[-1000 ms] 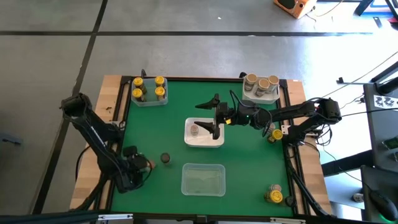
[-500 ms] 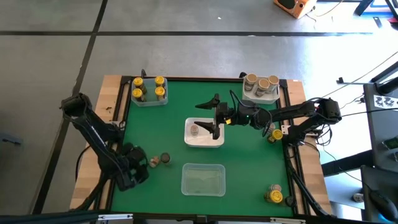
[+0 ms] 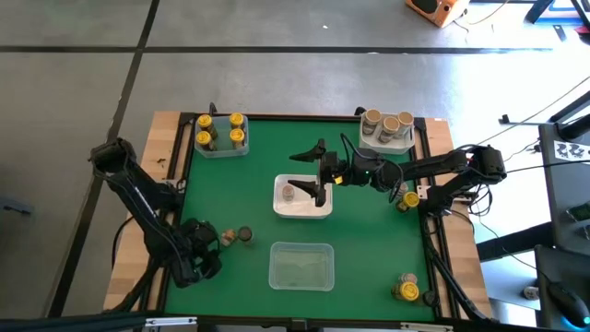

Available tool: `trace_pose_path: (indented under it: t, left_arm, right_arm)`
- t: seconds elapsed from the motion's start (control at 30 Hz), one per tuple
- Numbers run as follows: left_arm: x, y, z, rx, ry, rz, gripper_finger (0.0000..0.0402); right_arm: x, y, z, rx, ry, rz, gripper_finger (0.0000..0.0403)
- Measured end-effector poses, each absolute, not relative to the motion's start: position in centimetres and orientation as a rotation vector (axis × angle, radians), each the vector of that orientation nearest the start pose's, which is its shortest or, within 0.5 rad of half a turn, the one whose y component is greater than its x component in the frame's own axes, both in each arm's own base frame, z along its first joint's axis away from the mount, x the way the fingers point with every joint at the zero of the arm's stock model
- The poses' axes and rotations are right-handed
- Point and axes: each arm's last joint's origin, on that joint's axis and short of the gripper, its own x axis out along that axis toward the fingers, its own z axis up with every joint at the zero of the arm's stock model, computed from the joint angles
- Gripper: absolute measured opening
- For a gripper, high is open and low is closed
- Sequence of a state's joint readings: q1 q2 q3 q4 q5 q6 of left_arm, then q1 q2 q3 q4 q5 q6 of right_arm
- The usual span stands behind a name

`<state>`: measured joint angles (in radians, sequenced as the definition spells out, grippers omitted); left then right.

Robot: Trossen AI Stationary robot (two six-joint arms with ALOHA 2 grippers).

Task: Sort spices by type
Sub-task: Put the left brown seasoning bottle into the bottom white bin

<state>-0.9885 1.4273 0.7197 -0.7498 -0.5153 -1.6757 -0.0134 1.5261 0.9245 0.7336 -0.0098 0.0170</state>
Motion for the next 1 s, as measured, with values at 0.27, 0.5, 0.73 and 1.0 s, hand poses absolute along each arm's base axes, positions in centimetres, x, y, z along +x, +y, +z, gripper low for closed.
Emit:
trace_pose_path:
  t: [0.27, 0.5, 0.73, 1.0]
  left_arm:
    - [14.0, -16.7, 15.9, -0.580, 0.892, 0.604, 0.0228]
    - [14.7, -16.2, 15.9, -0.571, 0.888, 0.618, 0.0228]
    - [15.0, -16.7, 14.6, -0.573, 0.880, 0.579, 0.0228]
    - [15.1, -16.6, 13.5, -0.518, 0.856, 0.621, 0.0228]
  right_arm:
    - [34.0, -0.4, 29.1, 0.015, -0.132, -0.002, 0.0333]
    - [34.0, -0.4, 29.1, 0.015, -0.131, -0.003, 0.0333]
    - [34.0, -0.4, 29.1, 0.015, -0.131, -0.002, 0.0333]
    - [34.0, -0.4, 29.1, 0.015, -0.131, -0.005, 0.0333]
